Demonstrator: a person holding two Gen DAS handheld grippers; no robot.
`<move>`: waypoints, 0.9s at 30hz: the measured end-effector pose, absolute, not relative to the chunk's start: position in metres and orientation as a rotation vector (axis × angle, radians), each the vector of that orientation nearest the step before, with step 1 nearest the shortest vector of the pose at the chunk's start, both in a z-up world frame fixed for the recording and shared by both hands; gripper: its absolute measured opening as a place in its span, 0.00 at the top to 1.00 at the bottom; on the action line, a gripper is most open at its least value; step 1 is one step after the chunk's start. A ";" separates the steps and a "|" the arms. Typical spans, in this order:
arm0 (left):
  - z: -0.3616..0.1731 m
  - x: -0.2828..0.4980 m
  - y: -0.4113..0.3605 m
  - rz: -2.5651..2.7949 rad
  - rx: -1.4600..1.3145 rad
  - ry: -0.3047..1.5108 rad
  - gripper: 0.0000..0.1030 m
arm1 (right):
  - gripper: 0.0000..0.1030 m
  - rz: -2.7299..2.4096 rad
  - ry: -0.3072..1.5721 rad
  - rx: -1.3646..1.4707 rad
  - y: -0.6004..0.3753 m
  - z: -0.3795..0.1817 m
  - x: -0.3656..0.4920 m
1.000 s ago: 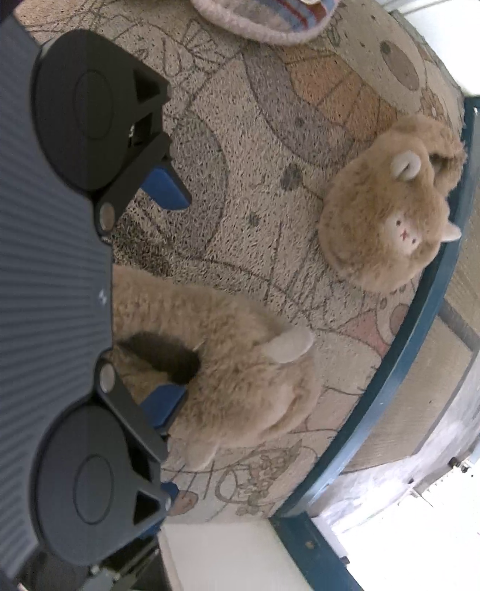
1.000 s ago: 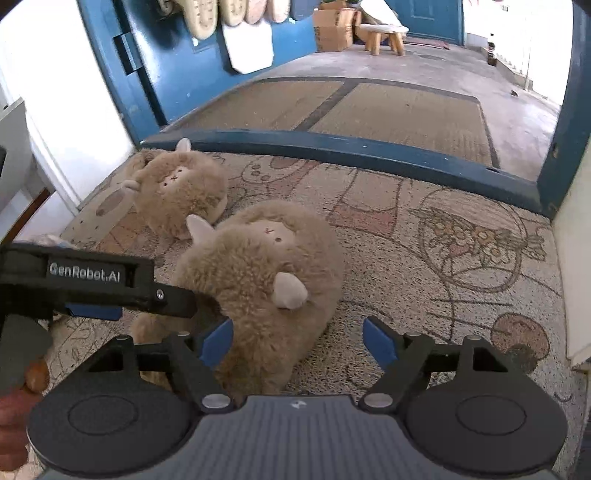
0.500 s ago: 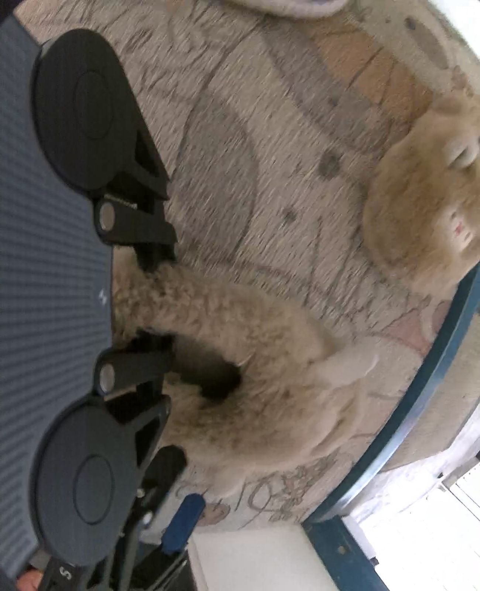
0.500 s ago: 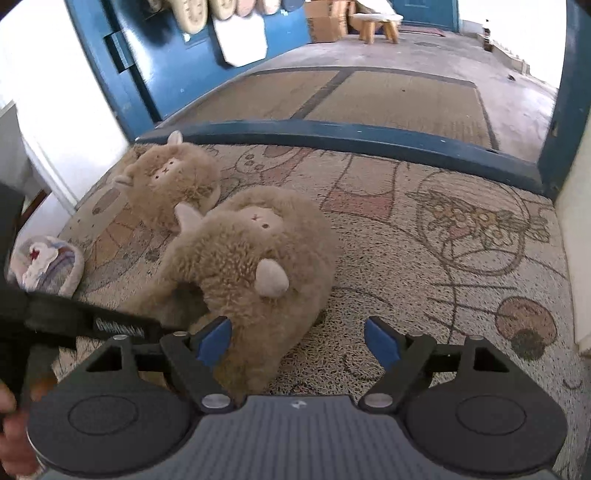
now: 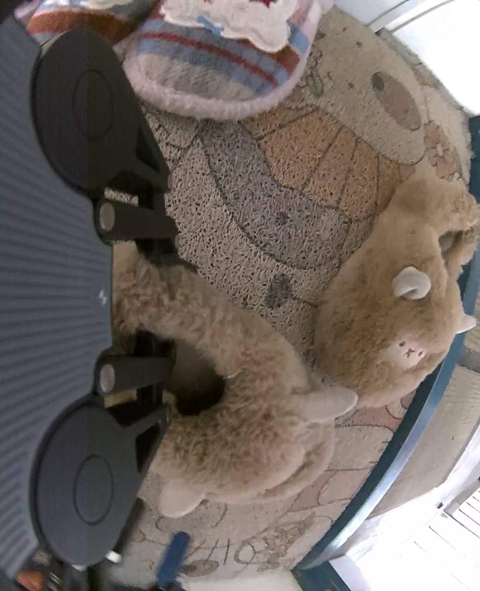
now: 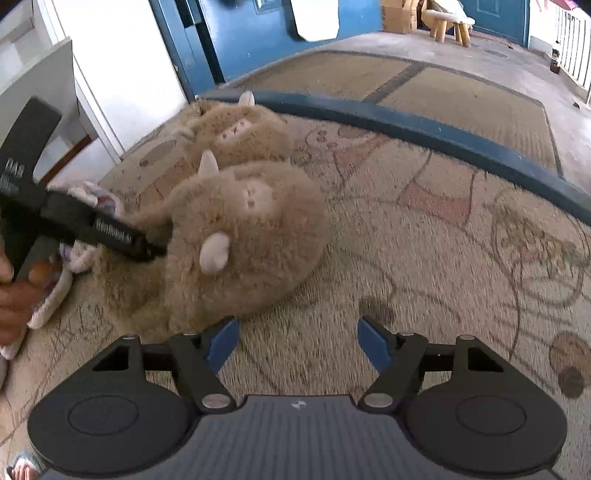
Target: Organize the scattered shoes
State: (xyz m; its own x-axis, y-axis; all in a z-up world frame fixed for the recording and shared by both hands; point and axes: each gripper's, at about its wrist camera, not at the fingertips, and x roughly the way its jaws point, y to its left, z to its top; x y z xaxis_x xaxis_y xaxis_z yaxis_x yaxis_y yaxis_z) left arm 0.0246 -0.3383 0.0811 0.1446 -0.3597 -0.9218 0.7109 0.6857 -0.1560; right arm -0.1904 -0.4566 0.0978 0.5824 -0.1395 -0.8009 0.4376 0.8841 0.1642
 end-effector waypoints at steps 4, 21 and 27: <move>0.100 0.014 -0.329 -0.745 0.340 1.106 0.22 | 0.21 -0.371 0.830 0.391 -0.473 0.110 -0.177; 0.075 -0.010 -0.311 -0.679 0.351 1.179 0.04 | 0.58 -0.180 0.887 0.500 -0.507 0.086 -0.111; 0.076 -0.004 -0.308 -0.716 0.297 1.180 0.53 | 0.64 -0.210 0.895 0.526 -0.500 0.088 -0.120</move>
State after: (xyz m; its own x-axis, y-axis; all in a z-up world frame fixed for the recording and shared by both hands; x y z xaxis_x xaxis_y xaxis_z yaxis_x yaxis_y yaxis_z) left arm -0.0039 -0.3079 0.0761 0.1956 -0.3525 -0.9151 0.6485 0.7465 -0.1490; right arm -0.1200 -0.5005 0.0880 0.6152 0.0415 -0.7873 0.3871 0.8540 0.3475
